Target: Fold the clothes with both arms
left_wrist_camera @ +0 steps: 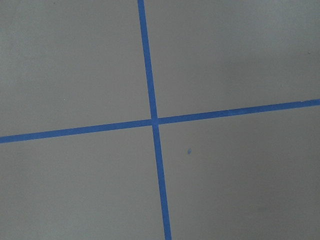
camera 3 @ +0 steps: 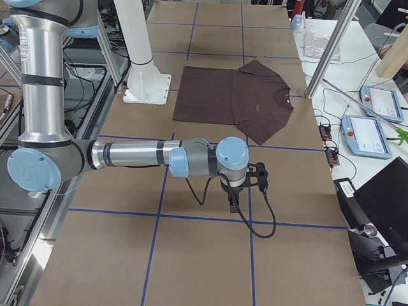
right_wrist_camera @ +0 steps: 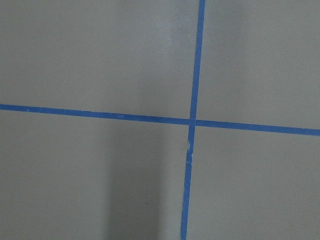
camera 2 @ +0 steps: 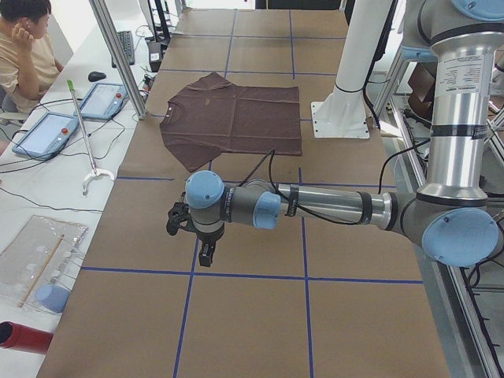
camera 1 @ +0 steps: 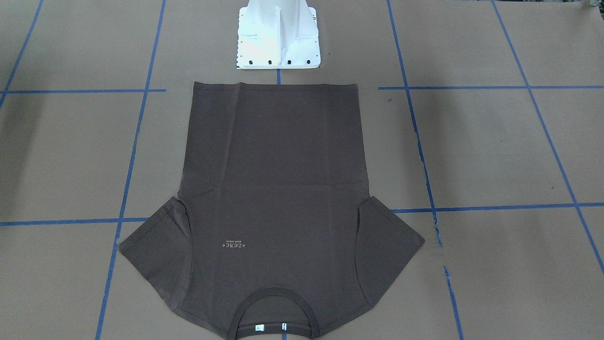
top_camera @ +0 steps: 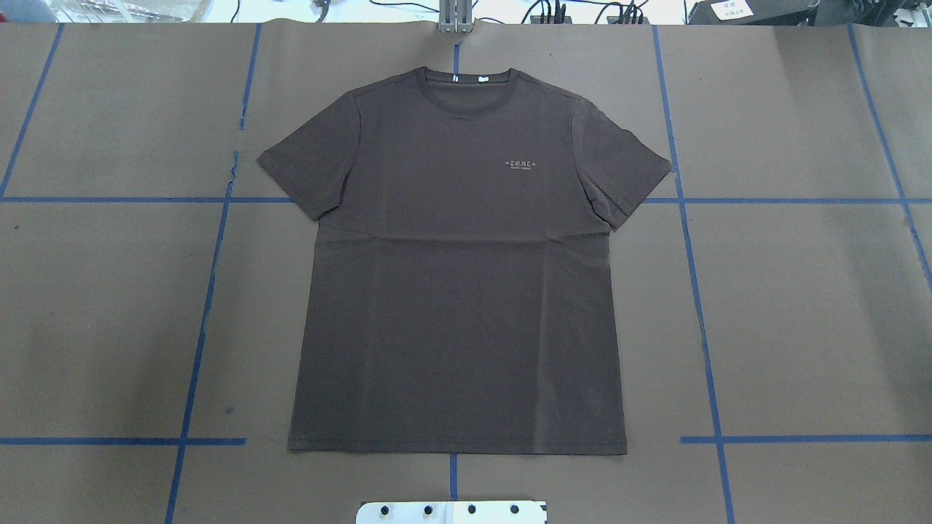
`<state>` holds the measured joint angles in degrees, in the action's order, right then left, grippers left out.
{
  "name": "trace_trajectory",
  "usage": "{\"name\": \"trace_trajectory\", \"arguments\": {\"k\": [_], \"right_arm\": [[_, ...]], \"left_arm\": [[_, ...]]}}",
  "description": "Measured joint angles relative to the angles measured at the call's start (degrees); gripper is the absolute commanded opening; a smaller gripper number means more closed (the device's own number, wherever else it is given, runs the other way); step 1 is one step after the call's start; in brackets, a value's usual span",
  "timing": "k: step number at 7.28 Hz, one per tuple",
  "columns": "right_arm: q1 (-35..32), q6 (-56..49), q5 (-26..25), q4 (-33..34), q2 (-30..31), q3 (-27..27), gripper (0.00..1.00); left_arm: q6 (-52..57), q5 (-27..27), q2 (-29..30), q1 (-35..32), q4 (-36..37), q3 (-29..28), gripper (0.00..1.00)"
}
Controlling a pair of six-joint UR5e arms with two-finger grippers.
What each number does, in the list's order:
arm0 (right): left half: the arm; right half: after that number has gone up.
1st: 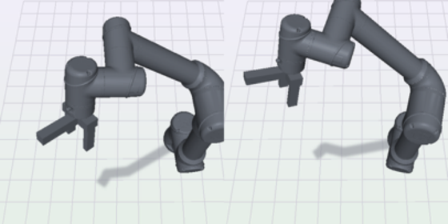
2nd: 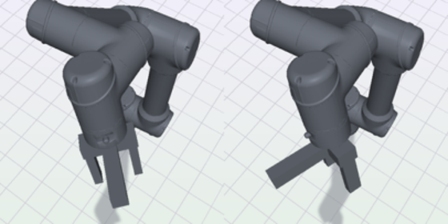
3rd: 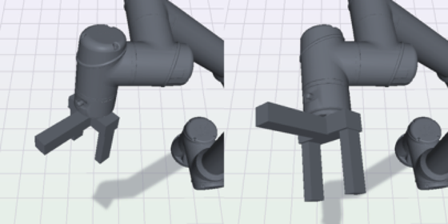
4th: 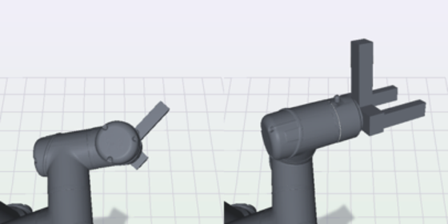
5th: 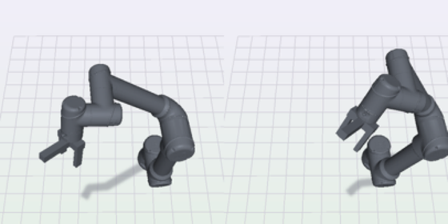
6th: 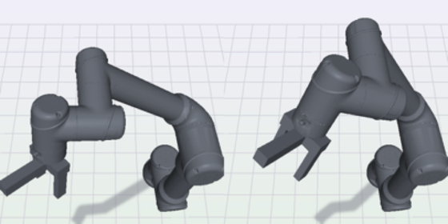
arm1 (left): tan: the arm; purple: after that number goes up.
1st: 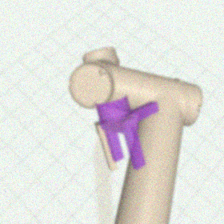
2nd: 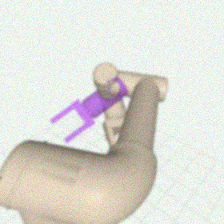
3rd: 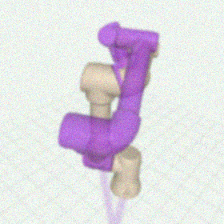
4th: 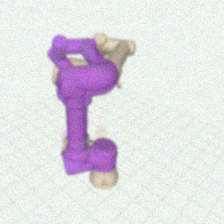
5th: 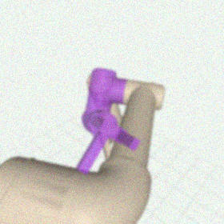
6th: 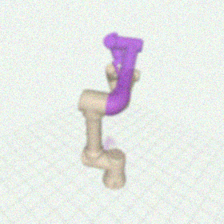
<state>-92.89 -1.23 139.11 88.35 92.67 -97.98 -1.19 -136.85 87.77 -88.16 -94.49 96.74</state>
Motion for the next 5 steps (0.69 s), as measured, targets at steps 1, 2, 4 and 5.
{"name": "trace_trajectory", "arguments": {"k": [1,2,4,5], "right_arm": [[-0.26,-0.02,-0.07,-0.03,0.46,-0.72,1.0],[-0.32,-0.06,-0.1,-0.22,1.08,-1.03,1.0],[0.07,-0.14,0.18,-0.48,2.18,-0.65,1.0],[1.32,-0.03,0.29,-0.59,2.33,-0.21,1.0]], "left_arm": [[-0.09,-0.11,-0.73,-0.1,0.11,1.8,1.0],[-0.34,-0.02,-1.28,-0.19,0.35,4.42,1.0],[-0.6,0.13,-1.66,-0.15,0.54,6.15,1.0],[-0.58,-0.1,-1.66,-0.06,0.38,5.66,1.0]]}}
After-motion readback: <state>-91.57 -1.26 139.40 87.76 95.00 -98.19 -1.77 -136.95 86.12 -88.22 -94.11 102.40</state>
